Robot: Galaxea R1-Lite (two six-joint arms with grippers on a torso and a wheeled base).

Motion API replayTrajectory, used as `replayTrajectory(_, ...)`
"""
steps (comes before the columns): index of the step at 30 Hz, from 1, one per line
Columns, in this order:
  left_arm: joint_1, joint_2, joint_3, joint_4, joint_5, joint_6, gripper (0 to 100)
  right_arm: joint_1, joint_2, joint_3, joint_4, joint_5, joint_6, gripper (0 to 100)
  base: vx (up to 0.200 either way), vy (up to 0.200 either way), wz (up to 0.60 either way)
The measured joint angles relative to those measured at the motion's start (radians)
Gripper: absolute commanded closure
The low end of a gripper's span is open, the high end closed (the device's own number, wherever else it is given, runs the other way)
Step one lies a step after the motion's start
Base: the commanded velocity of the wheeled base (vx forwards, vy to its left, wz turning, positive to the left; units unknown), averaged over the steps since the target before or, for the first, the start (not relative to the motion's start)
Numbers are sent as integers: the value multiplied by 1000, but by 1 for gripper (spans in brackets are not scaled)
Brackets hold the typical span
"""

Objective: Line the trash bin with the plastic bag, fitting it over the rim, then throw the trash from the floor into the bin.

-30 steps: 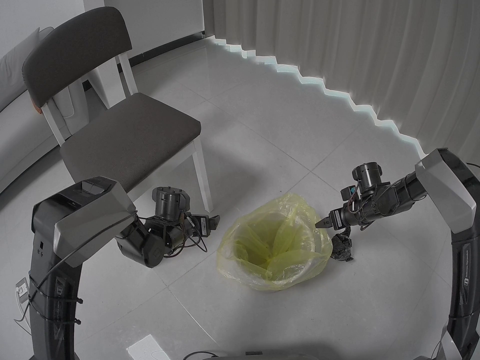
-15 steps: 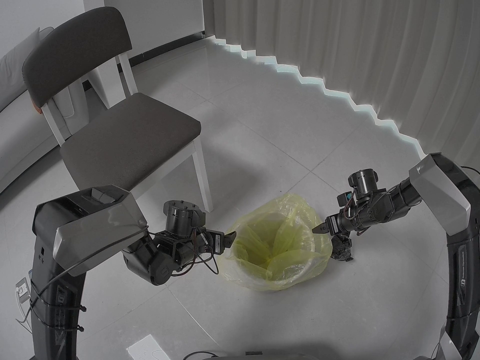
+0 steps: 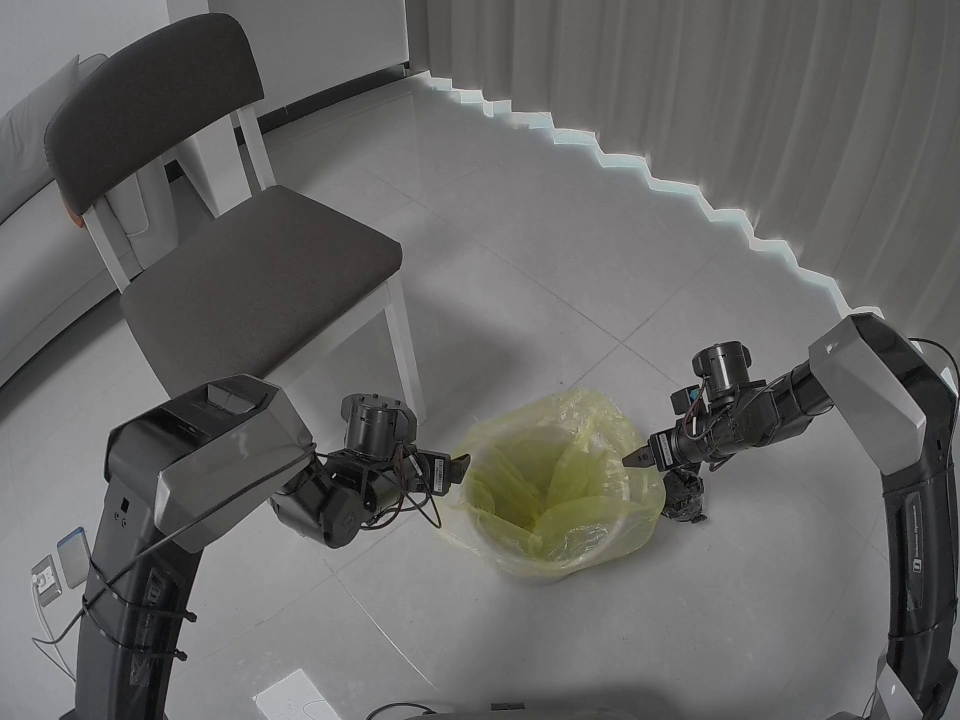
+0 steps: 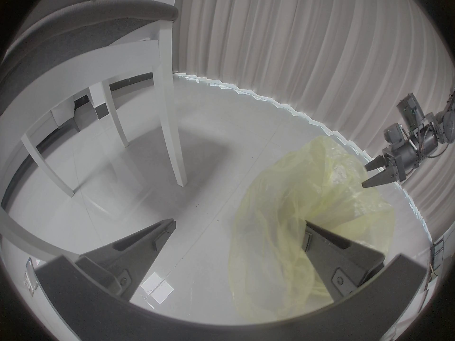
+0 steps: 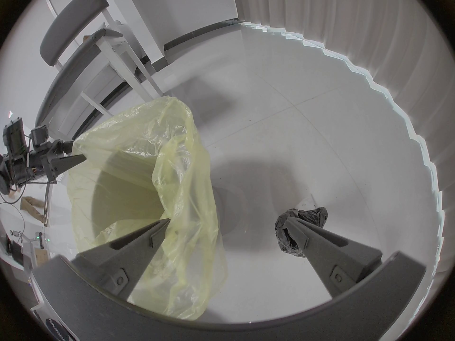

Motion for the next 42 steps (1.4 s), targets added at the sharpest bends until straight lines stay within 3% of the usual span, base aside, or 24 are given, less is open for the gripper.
replayTrajectory(16,35,154,-334,326,18,18,0,-19,130,-206,131,-15,-24,0,0,0,0)
replayTrajectory(42,14,146,-317,316,16,10,0,-39,29,-169,156,-13,-8,0,0,0,0)
